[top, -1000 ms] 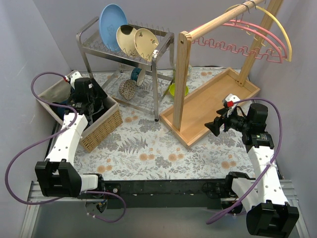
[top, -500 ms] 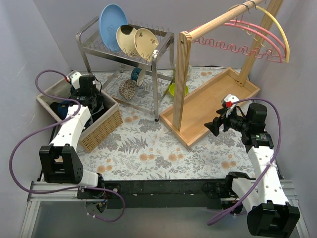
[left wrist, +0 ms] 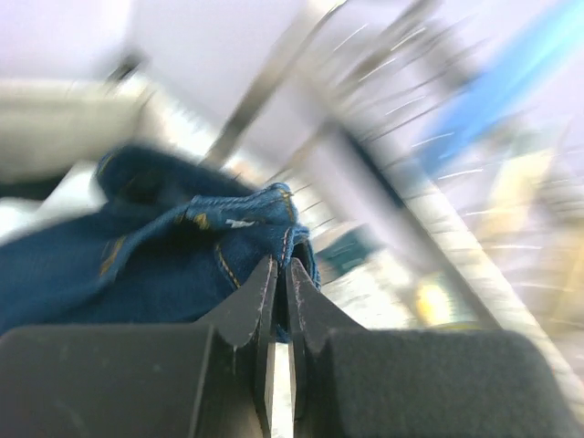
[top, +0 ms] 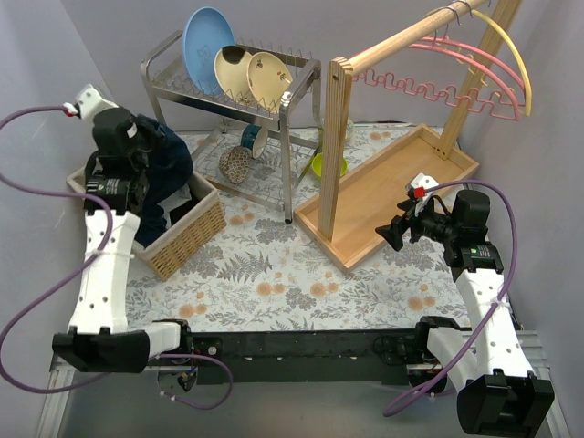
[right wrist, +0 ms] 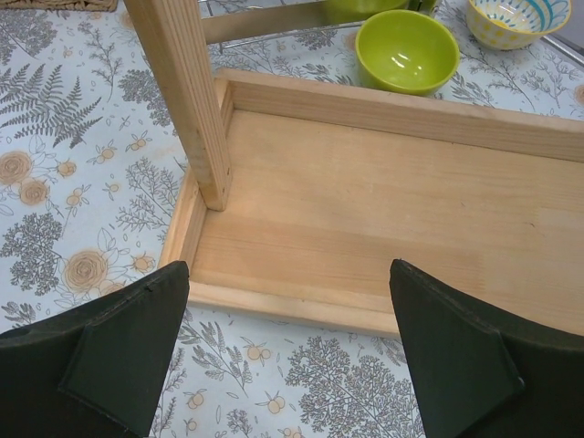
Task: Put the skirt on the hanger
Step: Grab the skirt from the pile
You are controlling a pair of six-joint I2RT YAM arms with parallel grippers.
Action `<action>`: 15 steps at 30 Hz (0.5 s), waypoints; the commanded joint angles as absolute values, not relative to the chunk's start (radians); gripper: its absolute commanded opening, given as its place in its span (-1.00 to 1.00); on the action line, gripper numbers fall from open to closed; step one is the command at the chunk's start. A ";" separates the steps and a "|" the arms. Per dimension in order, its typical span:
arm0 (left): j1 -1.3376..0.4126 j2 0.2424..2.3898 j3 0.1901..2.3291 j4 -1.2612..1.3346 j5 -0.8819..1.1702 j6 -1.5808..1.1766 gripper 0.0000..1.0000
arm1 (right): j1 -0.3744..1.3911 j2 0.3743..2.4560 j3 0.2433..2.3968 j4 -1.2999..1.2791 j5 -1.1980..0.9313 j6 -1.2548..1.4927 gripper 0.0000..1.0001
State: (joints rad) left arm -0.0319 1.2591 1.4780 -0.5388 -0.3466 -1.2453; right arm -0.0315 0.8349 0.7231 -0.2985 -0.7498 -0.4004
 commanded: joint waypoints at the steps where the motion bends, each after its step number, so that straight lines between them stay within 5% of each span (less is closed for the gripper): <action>1: -0.032 1.135 1.632 -0.416 -0.194 -1.255 -1.00 | -0.025 0.831 0.739 -0.302 -0.747 -0.414 0.96; 9: -0.032 1.212 2.021 -0.330 0.161 -1.388 -1.00 | -0.020 0.828 0.736 -0.298 -0.736 -0.414 0.96; 15: -0.032 1.215 2.019 -0.189 0.448 -1.555 -1.00 | -0.020 0.821 0.738 -0.295 -0.718 -0.417 0.96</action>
